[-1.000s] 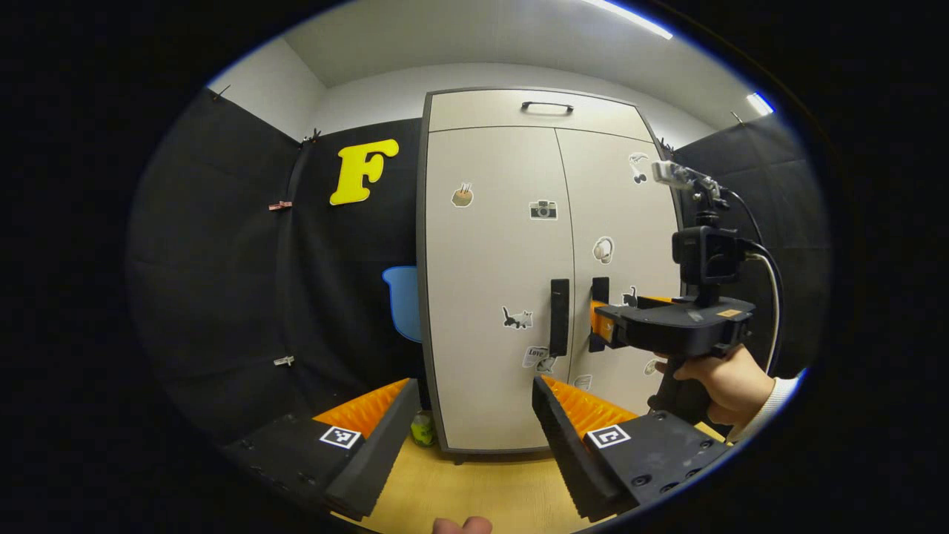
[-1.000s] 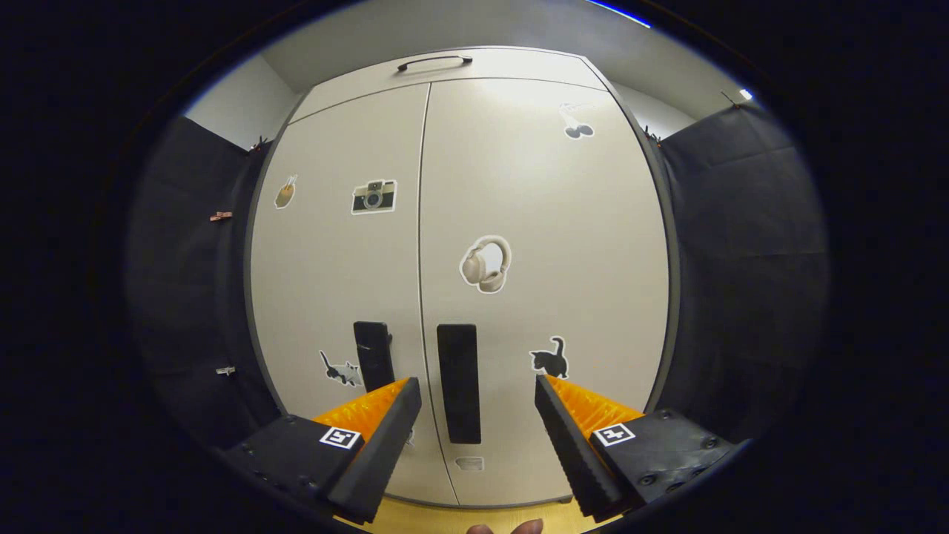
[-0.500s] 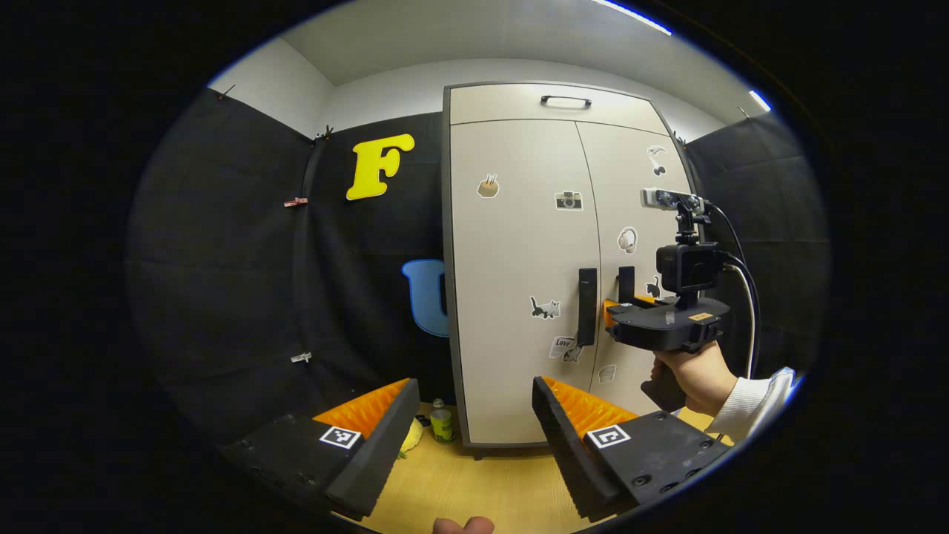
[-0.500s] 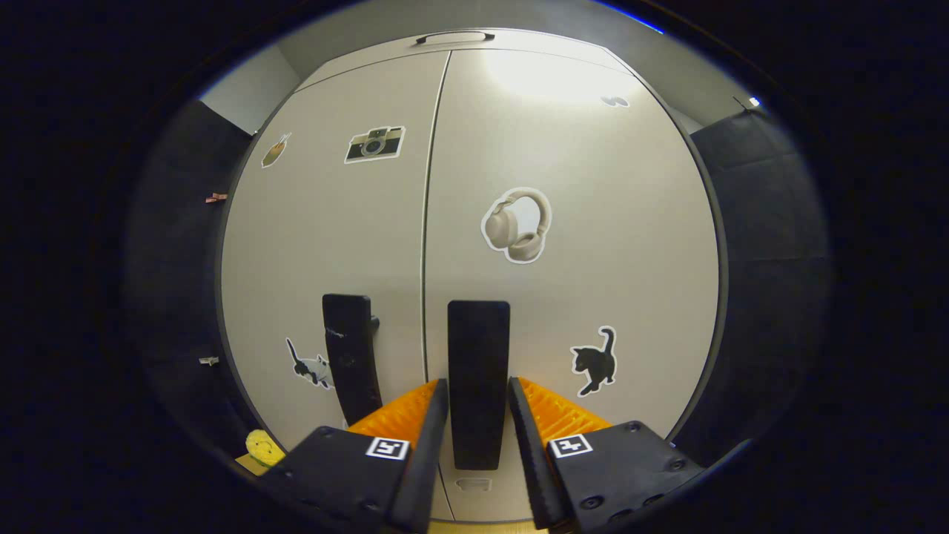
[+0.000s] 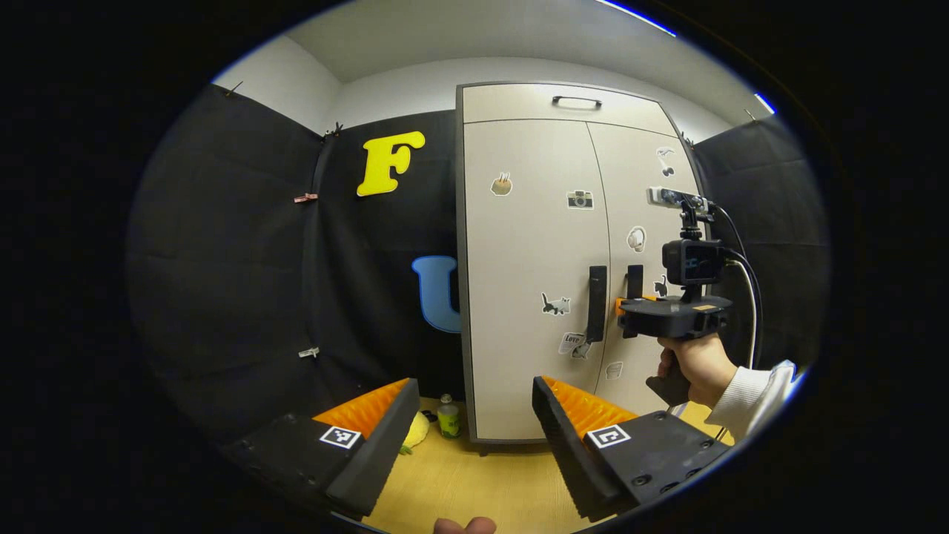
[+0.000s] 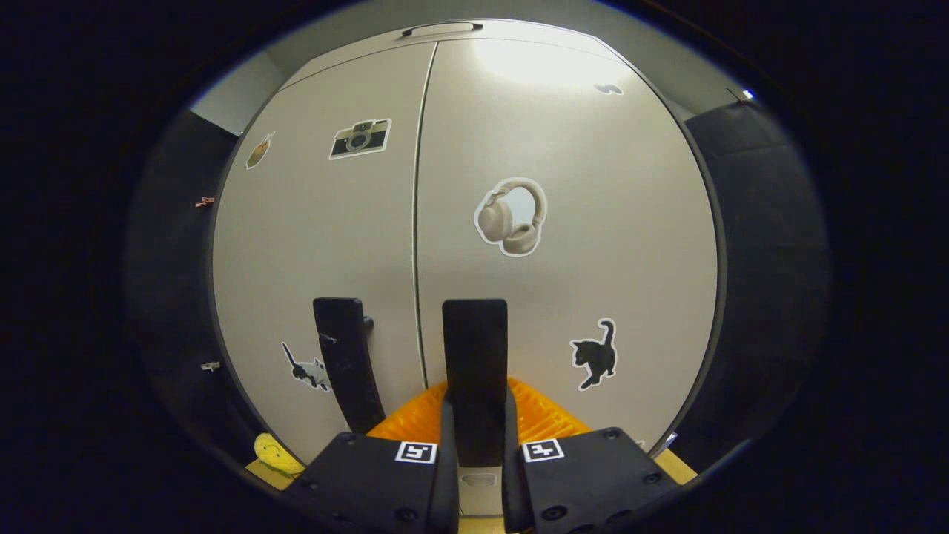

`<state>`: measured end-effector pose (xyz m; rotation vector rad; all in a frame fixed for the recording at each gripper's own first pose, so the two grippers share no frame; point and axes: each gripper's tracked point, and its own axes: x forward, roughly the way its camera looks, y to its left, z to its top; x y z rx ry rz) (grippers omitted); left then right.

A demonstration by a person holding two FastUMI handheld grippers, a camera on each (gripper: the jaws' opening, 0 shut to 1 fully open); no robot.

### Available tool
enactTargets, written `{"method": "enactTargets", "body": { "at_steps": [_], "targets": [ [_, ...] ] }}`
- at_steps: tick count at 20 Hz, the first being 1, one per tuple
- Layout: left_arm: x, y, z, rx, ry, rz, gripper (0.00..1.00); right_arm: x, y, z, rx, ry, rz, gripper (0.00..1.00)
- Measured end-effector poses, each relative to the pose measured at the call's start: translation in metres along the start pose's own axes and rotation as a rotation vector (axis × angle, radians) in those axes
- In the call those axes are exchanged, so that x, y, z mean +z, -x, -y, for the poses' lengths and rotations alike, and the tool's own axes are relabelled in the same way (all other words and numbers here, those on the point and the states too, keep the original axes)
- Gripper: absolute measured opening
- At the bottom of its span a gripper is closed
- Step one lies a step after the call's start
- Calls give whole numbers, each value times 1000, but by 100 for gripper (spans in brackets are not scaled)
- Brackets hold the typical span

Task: Open the right door of the double-door shoe cabinet with the right hand, and open the left door with the left hand.

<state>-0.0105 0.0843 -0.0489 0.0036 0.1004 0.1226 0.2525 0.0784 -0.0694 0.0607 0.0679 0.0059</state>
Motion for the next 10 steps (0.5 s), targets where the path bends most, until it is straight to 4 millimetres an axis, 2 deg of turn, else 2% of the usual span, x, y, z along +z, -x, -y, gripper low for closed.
{"method": "enactTargets", "body": {
  "at_steps": [3, 6, 10],
  "targets": [
    [5, 10, -2, 9, -3, 12, 95, -1, 5, 1, 17, 13, -20, 19],
    [6, 14, -9, 27, -7, 17, 95, 2, 16, 3, 22, 13, -9, 19],
    [4, 20, -6, 37, -5, 10, 95, 6, 33, 8, 50, -4, 2, 19]
  ]
}}
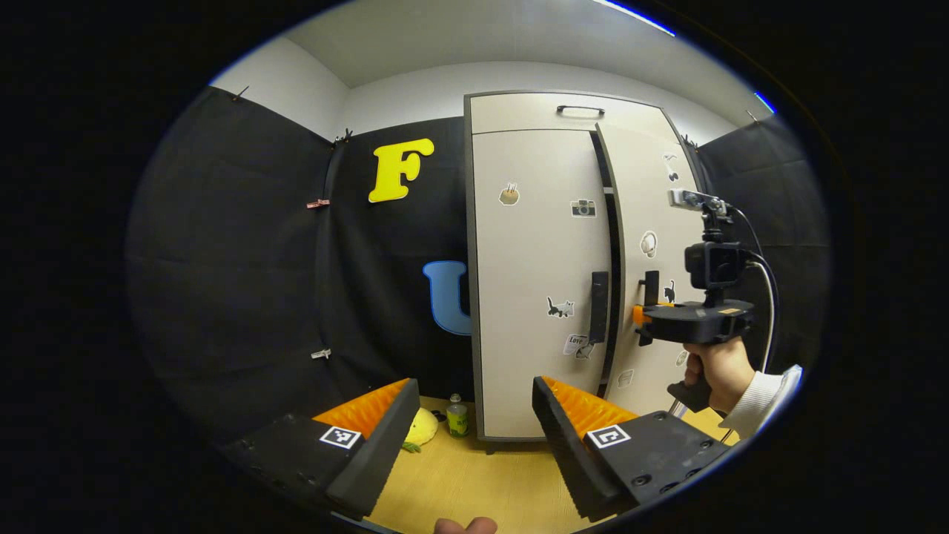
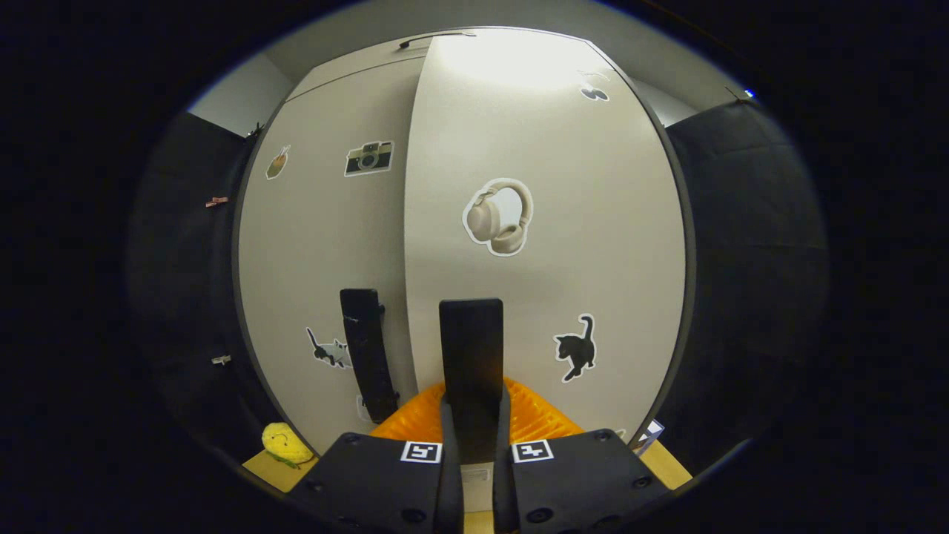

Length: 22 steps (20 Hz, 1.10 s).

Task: Open the right door of the double-door shoe cabinet with the right hand, and open the left door with the left hand.

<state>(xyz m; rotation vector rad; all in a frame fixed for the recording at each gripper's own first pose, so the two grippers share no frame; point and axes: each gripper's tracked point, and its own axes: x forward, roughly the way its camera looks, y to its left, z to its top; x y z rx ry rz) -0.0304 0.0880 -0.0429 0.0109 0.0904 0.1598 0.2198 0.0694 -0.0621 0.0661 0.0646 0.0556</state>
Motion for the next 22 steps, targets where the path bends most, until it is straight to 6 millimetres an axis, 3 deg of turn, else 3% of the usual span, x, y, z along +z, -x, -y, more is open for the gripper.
{"method": "enactTargets", "body": {
  "at_steps": [4, 13, 22],
  "targets": [
    [3, 10, 15, -3, 4, 3, 95, 2, 16, 8, 31, -11, -4, 19],
    [7, 17, 68, -65, 8, 6, 95, 4, 44, 30, 35, -24, -3, 19],
    [4, 8, 118, -126, 35, 0, 95, 4, 68, 64, 3, -15, -24, 18]
  ]
}}
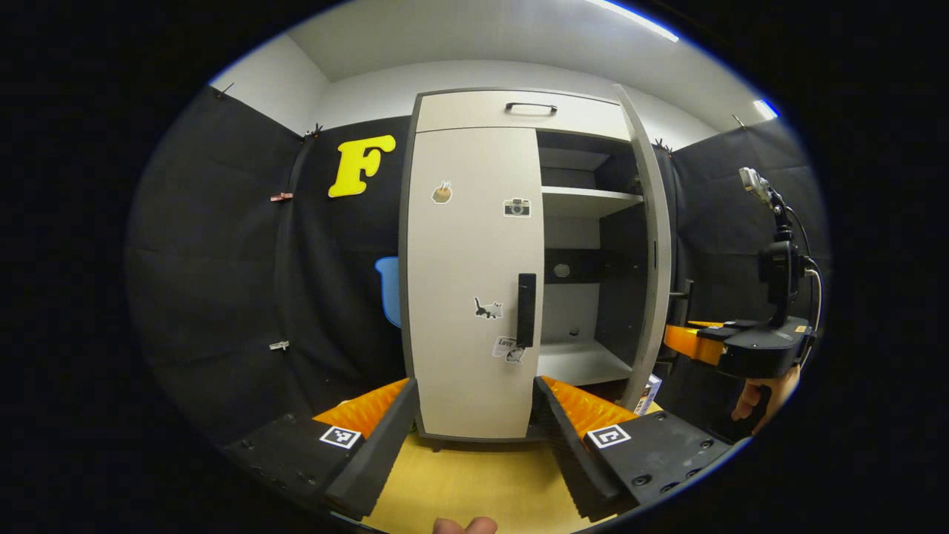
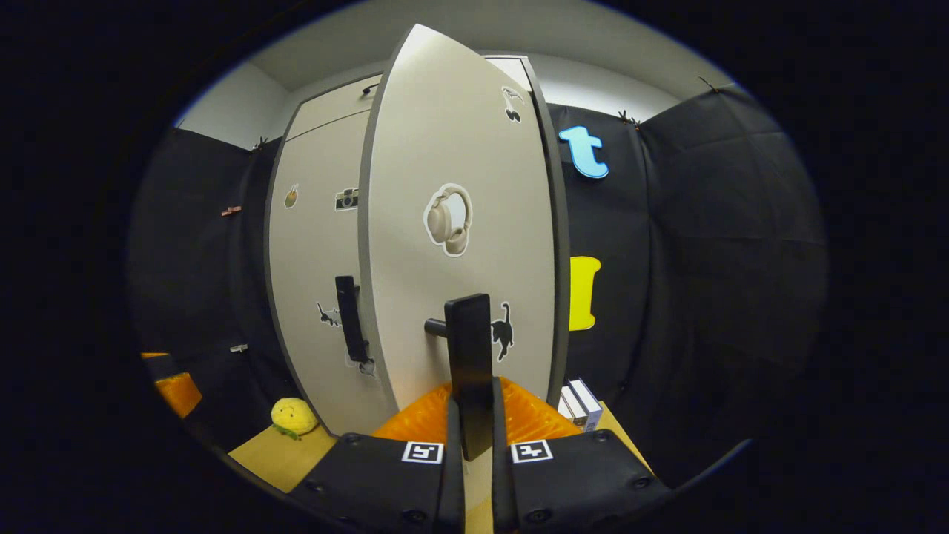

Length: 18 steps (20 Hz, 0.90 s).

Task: Open the right door of the double-door shoe cabinet with the right hand, and open the left door with the left hand.

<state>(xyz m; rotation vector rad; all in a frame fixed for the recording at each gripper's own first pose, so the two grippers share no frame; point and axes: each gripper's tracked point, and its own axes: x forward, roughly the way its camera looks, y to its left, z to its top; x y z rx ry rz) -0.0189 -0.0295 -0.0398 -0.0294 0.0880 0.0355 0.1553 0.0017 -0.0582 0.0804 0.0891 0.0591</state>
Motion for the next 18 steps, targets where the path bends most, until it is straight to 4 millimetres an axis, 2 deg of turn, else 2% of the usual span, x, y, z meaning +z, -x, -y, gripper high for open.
{"method": "enactTargets", "body": {
  "at_steps": [4, 10, 12, 14, 16, 17, 18],
  "targets": [
    [-1, -13, 23, -32, -1, -7, 96, 1, 3, 9, -8, -19, 3, 18],
    [10, -30, 51, -66, -3, 11, 95, 3, 7, 24, -6, 12, 4, 18],
    [9, -37, 59, -77, 9, 5, 95, 10, 7, 31, -18, -7, 28, 17],
    [9, -41, 67, -85, 8, 2, 95, 16, 4, 42, -43, -6, 49, 17],
    [9, -45, 76, -94, 2, 3, 95, 18, 8, 62, -89, 1, 50, 17],
    [10, -47, 81, -101, 0, 2, 95, 18, 2, 74, -111, -2, 59, 11],
    [10, -49, 86, -108, -2, 1, 94, 18, 4, 73, -89, -20, 50, 9]
  ]
}}
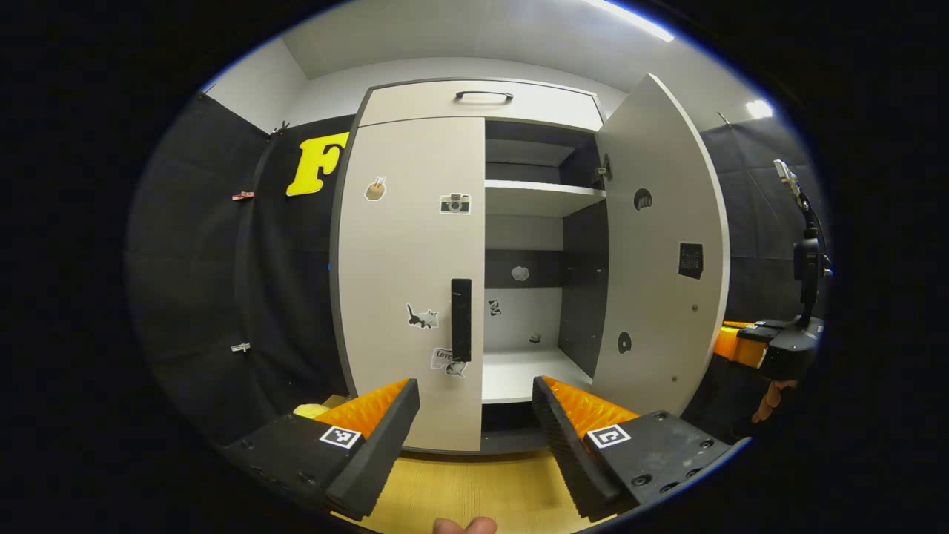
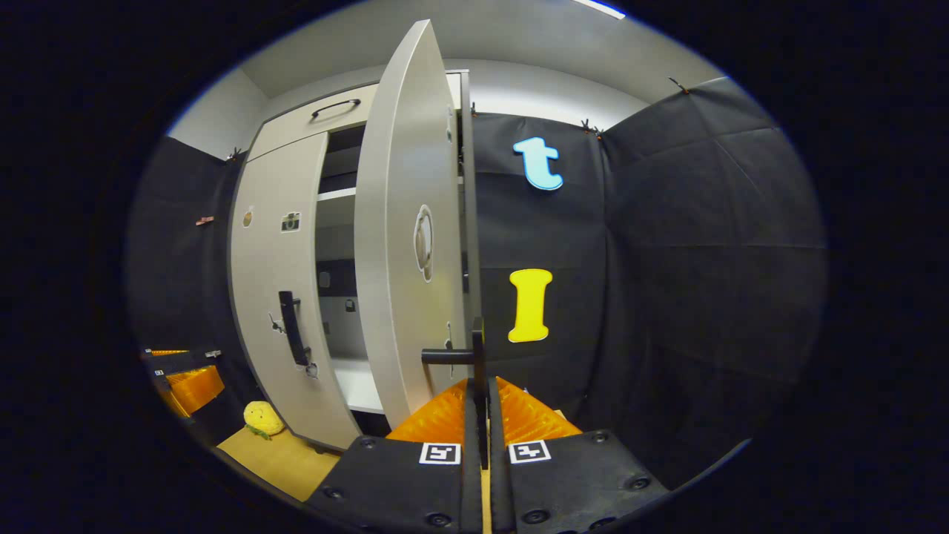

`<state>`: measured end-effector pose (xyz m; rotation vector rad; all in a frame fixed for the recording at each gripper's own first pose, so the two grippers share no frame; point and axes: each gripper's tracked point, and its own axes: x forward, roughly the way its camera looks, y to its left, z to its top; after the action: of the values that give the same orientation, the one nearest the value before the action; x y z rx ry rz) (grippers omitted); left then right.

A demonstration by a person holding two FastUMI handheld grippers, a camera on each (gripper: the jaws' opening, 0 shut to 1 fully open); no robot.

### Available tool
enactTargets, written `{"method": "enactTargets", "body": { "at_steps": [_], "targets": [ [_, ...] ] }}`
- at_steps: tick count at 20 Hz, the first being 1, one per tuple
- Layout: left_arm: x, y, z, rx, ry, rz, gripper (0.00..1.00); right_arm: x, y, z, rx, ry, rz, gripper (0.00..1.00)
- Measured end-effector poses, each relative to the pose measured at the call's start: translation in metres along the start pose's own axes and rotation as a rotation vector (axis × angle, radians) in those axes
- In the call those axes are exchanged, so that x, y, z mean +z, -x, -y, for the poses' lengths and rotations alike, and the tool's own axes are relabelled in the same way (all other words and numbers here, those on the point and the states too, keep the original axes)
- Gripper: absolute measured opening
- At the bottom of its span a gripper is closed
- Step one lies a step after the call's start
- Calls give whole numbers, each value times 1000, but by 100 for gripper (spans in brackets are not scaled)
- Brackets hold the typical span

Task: Open the right door of the double-door shoe cabinet with the right hand, and open the left door with the left hand.

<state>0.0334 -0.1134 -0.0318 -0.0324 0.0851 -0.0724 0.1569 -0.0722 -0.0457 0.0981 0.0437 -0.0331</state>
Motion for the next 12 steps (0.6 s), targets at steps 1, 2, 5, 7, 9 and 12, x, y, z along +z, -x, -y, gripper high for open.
{"method": "enactTargets", "body": {
  "at_steps": [1, 2, 5, 7, 9, 12],
  "targets": [
    [0, -2, 4, -6, -2, -1, 95, -1, 3, -1, 25, -29, -14, 9],
    [0, -3, 8, -10, -5, -3, 94, -1, 4, -2, 44, -50, -22, 10],
    [2, -7, 14, -12, -22, -2, 95, 0, 5, -1, 55, -54, -12, 12],
    [2, -9, 18, -12, -29, -5, 96, 0, 4, -1, 55, -24, -10, 13],
    [4, -12, 18, -10, -35, -2, 94, -1, 3, 0, 56, -12, -7, 10],
    [4, -21, 16, -9, -31, 6, 95, -3, 4, 2, 53, -15, -19, 10]
  ]
}}
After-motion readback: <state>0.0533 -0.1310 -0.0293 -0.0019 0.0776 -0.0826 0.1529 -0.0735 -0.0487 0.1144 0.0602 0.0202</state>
